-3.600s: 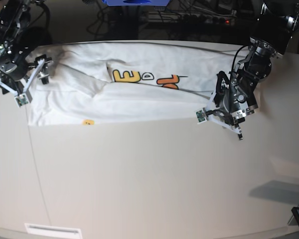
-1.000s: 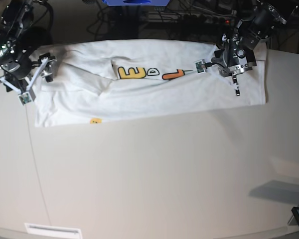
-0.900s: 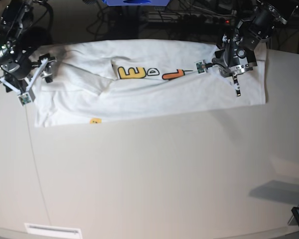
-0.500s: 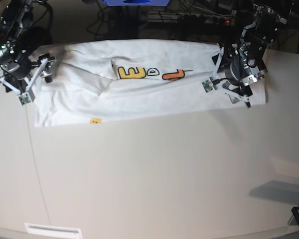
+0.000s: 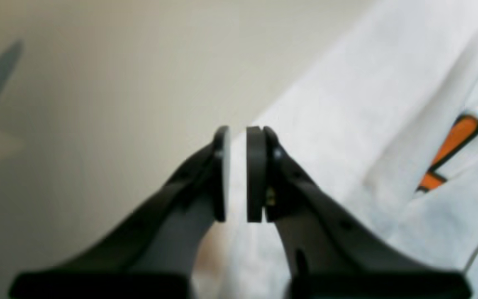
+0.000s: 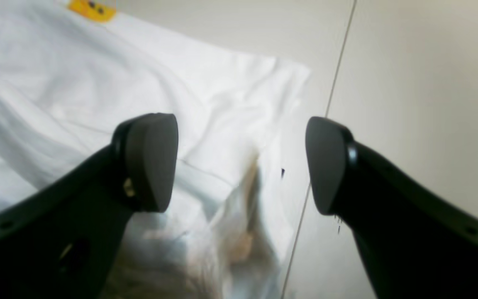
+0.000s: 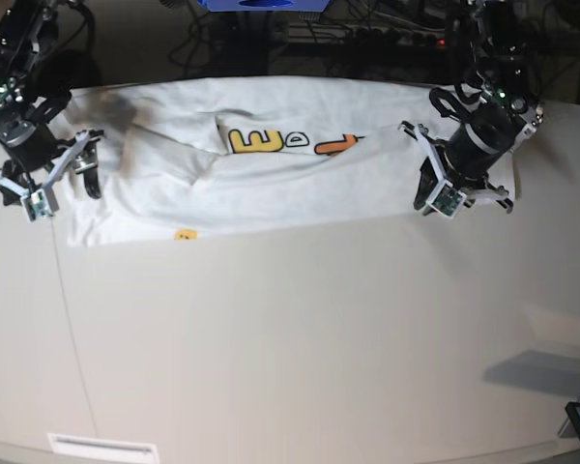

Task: Fold the T-shirt properly

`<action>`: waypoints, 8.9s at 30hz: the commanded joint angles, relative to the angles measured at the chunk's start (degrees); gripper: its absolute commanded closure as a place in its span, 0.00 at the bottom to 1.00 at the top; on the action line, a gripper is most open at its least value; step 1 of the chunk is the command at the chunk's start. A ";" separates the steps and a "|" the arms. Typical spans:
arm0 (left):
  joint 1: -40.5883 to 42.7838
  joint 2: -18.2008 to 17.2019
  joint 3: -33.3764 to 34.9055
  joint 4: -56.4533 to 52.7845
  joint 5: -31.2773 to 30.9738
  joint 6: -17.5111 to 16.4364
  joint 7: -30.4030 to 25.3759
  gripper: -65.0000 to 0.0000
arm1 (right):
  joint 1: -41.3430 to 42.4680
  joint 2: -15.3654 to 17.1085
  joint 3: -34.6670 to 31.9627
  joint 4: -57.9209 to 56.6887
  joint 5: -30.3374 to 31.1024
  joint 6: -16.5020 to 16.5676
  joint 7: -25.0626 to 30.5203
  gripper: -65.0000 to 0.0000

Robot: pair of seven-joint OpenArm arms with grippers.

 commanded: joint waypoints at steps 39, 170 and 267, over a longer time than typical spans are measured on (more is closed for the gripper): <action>-5.24 5.64 -6.79 -21.94 20.22 0.36 -12.90 0.93 | 5.95 -7.90 -7.83 -17.51 -30.37 -0.03 12.62 0.98; -10.78 -1.57 -16.11 -34.51 -35.34 0.36 15.06 0.32 | 8.58 -1.49 -4.40 -20.85 -30.28 -0.03 12.53 0.98; -18.43 21.10 25.47 -17.02 -7.12 0.36 19.89 1.00 | 8.58 -1.66 -4.40 -21.21 -30.37 -0.03 12.45 0.98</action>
